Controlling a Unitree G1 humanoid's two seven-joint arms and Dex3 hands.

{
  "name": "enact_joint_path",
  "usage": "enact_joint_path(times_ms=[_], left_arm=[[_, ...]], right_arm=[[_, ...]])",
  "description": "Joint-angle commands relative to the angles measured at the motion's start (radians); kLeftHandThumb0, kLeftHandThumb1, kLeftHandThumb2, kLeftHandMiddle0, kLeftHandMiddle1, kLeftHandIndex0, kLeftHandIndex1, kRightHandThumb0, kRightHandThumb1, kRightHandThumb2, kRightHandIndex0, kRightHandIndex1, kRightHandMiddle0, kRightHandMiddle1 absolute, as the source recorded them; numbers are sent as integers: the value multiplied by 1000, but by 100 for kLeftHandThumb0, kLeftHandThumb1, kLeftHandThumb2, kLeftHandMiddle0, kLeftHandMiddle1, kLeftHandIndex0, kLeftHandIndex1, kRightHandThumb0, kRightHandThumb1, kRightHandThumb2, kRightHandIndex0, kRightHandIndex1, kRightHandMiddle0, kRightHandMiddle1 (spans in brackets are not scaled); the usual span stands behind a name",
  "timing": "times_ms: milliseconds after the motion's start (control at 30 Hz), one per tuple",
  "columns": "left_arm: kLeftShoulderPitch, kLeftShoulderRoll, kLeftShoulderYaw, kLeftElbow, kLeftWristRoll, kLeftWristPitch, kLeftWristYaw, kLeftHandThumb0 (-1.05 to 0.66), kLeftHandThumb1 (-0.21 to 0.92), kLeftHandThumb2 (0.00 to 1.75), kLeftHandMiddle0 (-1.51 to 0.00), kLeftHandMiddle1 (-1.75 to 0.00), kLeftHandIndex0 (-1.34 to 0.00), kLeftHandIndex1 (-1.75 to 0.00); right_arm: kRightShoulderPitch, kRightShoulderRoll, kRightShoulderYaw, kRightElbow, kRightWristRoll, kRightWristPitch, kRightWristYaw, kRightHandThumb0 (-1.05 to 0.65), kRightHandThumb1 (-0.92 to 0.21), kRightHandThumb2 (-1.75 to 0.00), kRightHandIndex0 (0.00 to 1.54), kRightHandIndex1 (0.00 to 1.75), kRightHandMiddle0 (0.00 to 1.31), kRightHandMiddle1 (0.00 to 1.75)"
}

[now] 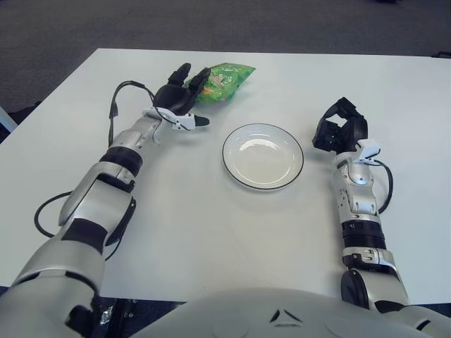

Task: Put the snack into the plate.

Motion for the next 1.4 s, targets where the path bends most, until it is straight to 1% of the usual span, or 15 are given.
enact_joint_path(times_ms=[0,167,333,667,900,1067,1367], left_arm=[[-44,-9,-14,35,-18,-12,-43,-105,92,82,0,0,0,-16],[-70,-28,-20,76,-25,-3,-76,-105,92,88,0,0,0,-21],[-91,-49,-28,117,-29,13,-91,-104,92,91,0,0,0,-23],[-101,-66,-38,159,-37,15,-93,-104,92,97,0,0,0,-23],[-98,-66,-45,175,-40,10,-91,-104,92,98,-1,-1,0,-24],[-91,-59,-48,183,-45,2,-97,-103,92,97,-2,-1,0,-27],[-70,-21,-60,162,-39,-41,-99,-103,92,97,-5,-2,0,-32]], right_arm=[[140,38,9,49,5,-7,2,-52,-22,-144,131,175,70,175],[143,41,10,46,6,-10,3,-52,-22,-143,131,175,69,175],[148,45,12,37,6,-10,3,-52,-22,-143,131,175,69,175],[157,53,16,16,9,-1,0,-52,-23,-142,131,175,69,175],[160,53,19,9,9,-3,0,-51,-23,-142,131,175,68,175],[159,51,19,8,12,-8,5,-51,-24,-142,131,175,68,175],[162,49,17,0,14,1,4,-51,-24,-141,130,175,68,175]])
